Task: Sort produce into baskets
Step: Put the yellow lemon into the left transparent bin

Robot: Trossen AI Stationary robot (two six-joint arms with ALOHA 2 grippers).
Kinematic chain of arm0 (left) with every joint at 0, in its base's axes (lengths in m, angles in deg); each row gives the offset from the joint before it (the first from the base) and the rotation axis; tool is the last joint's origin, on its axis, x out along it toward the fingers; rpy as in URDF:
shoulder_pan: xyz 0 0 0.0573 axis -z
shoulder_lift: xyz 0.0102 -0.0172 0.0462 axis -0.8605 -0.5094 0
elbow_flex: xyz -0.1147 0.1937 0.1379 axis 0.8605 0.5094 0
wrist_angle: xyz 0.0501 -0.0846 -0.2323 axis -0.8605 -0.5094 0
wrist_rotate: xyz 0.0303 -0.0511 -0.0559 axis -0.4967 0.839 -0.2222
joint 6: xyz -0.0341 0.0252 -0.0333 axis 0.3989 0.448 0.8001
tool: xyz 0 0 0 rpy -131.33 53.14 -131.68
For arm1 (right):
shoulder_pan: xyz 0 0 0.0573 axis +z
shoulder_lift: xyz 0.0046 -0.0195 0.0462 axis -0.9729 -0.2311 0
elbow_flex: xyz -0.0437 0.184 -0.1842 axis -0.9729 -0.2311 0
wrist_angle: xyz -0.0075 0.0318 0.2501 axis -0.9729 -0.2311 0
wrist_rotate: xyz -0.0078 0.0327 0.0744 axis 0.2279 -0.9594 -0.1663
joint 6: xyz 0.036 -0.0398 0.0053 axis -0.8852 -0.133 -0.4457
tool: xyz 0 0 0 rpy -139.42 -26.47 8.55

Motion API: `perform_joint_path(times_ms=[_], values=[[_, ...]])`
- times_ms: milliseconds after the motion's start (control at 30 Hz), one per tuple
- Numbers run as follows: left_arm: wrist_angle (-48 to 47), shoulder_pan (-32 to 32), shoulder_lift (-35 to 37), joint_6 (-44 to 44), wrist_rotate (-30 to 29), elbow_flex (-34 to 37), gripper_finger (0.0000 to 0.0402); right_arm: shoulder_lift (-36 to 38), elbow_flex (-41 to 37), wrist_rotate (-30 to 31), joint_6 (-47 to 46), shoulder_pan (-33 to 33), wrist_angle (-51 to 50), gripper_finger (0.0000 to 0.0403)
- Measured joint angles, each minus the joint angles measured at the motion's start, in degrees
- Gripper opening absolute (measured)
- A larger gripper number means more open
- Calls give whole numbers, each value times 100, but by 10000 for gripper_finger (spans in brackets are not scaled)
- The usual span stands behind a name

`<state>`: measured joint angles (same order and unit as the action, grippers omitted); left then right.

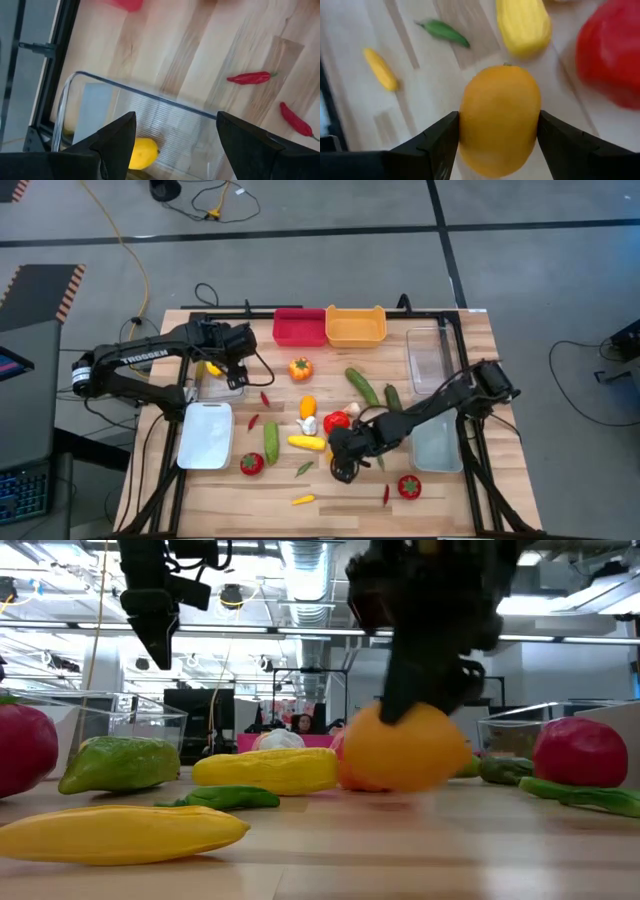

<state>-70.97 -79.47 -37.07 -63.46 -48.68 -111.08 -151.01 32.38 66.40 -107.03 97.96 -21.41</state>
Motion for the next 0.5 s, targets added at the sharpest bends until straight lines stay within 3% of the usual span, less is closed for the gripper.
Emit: perform_joint_path(times_ms=[200, 500], values=[[249, 121, 1, -123, 203, 0, 264, 173, 0, 17, 420, -198, 211, 275], [1245, 376, 2, -289, 1654, 0, 264, 661, 2, 455, 1766, -704, 908, 275]])
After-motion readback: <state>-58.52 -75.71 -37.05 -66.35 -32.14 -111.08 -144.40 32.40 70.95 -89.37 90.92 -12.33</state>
